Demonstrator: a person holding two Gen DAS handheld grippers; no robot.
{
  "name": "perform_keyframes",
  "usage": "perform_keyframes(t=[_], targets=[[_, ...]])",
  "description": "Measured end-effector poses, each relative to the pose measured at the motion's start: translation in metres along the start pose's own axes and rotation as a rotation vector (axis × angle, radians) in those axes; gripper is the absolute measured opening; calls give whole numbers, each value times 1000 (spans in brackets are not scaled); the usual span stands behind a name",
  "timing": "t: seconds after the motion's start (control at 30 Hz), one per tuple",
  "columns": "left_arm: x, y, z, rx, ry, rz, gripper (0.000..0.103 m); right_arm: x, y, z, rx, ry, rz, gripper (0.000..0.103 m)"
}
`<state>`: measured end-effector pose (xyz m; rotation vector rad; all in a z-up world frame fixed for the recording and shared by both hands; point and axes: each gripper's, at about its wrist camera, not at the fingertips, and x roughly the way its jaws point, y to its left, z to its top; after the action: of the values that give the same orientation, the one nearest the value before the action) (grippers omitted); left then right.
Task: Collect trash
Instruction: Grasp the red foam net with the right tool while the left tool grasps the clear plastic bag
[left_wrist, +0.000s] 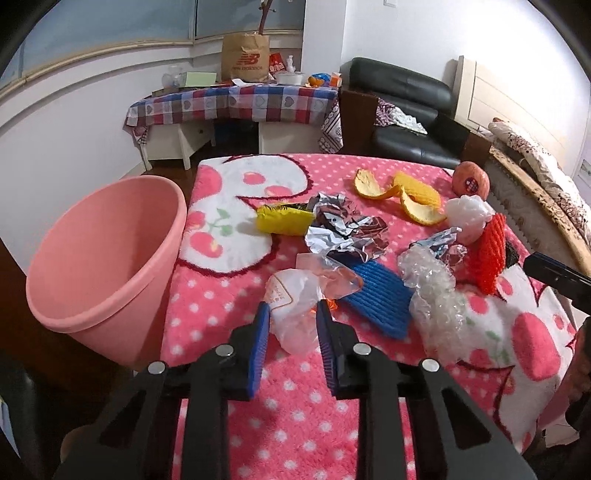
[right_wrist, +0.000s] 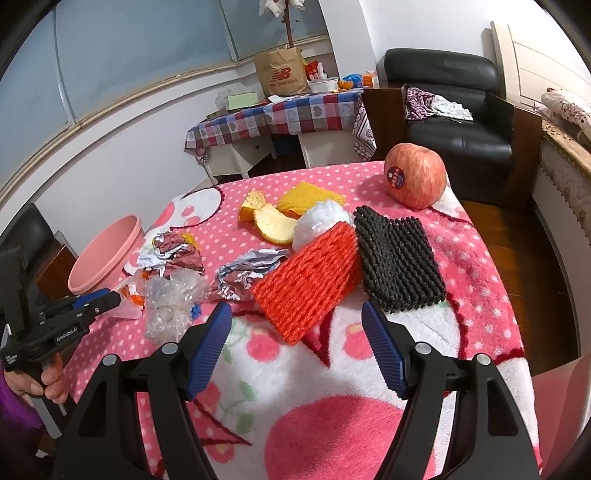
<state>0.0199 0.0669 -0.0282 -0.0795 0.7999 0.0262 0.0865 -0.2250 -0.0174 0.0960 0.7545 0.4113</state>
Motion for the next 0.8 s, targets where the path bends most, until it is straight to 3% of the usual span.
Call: perform_keyframes(t=[0.13, 0.33, 0.6, 0.7, 0.8], targets=[[-6, 1, -1, 22, -19, -9, 10, 3, 6, 5, 20, 2, -11, 73], [-19, 10, 2, 23, -53, -38, 9, 21, 19, 12, 31, 33, -34, 72], [-32, 21, 4, 2, -86, -80, 9, 41, 11, 14, 122, 114, -38, 24], [-34, 25, 4, -12, -99, -98, 9, 36, 9, 14, 123, 113, -50, 13], [-35, 27, 4, -27, -108, -117, 9, 22, 10, 15, 125, 87, -67, 12]])
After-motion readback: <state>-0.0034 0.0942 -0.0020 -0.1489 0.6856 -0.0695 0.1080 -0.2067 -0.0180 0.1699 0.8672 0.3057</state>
